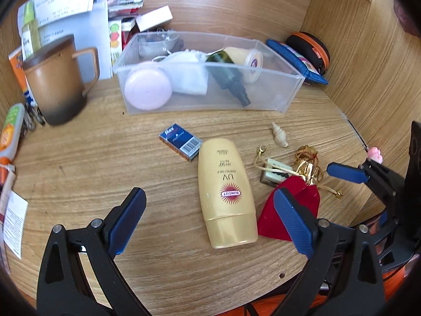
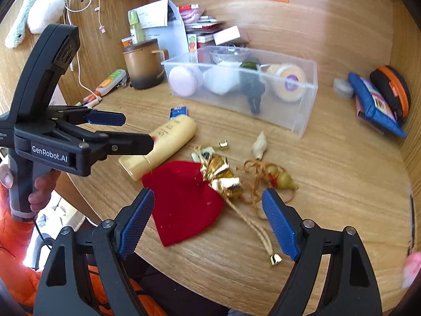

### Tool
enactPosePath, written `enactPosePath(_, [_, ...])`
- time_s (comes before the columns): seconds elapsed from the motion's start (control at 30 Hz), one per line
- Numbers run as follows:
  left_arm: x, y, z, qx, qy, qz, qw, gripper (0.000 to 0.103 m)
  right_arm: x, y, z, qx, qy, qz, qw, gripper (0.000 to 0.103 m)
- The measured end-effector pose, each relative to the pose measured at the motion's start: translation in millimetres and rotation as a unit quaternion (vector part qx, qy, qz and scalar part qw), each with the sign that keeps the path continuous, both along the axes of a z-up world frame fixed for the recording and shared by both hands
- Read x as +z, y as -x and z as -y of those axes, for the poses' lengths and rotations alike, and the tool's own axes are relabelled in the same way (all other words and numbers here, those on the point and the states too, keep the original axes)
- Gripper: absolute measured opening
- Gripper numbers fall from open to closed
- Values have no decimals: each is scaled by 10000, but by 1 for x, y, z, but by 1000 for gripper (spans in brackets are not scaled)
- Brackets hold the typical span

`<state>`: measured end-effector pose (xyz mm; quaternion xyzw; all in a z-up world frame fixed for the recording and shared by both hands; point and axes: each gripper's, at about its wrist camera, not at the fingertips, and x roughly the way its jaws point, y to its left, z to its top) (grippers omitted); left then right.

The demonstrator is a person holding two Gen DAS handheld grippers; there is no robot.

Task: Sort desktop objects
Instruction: 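Move both grippers to the desk and grasp the red pouch with right gripper, then grasp the yellow UV sunscreen tube with the left gripper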

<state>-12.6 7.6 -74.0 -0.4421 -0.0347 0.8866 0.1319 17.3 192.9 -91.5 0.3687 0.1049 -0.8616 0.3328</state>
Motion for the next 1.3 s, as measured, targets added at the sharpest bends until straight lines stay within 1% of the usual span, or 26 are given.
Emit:
enactPosePath(0.03, [-2,1,0,14,-16,21,10000,99,-3,1,1,14,2,57,10000,80])
enactPosePath(0.13, [-5,2,0,40,-60,72,9999,99,-9,5,5,30,-32,139,9999,72])
enactPosePath(0.2, [-8,3,0,55,-77,112,9999,99,-13,9,9,56,-62,220,9997,63])
enactPosePath(0.23, [-9,4,0,54,-90,130,9999,99,-15,10,11,75,-70,255,9996,61])
enactPosePath(0.33, [-12,8,-1,71,-116,186,9997,99,-17,10,16,123,-111,170,9997,53])
enactPosePath(0.4, [-15,12,-3,82,-119,230,9996,99,-17,10,19,207,-94,144,9996,41])
enactPosePath(0.43, [-16,14,-4,81,-131,256,9996,99,-17,10,20,215,-94,109,9997,39])
enactPosePath(0.5, [-17,18,-5,85,-136,272,9995,99,-17,10,21,195,-142,15,9997,27])
enactPosePath(0.57, [-18,20,-7,104,-115,272,9995,99,-17,11,19,210,-96,11,9997,19])
enactPosePath(0.6, [-19,21,-9,116,-102,264,9995,99,-17,12,17,212,-61,30,9998,17])
enactPosePath(0.77, [-19,23,-16,135,30,168,9998,99,-8,11,6,99,5,-143,9998,15])
enactPosePath(0.97, [-18,25,-24,99,225,2,9997,98,14,10,-11,11,120,-373,9992,15])
enactPosePath(1.1, [-23,26,-29,56,469,-11,9989,87,32,14,-27,-239,167,-619,9977,15])
enactPosePath(1.2, [-25,25,-34,40,684,-87,9976,81,42,17,-37,-355,275,-697,9966,15])
enactPosePath(1.27, [-25,25,-37,20,804,-140,9967,73,48,19,-41,-409,325,-747,9958,15])
enactPosePath(1.3, [-25,25,-38,21,847,-178,9962,66,50,20,-42,-432,327,-774,9955,15])
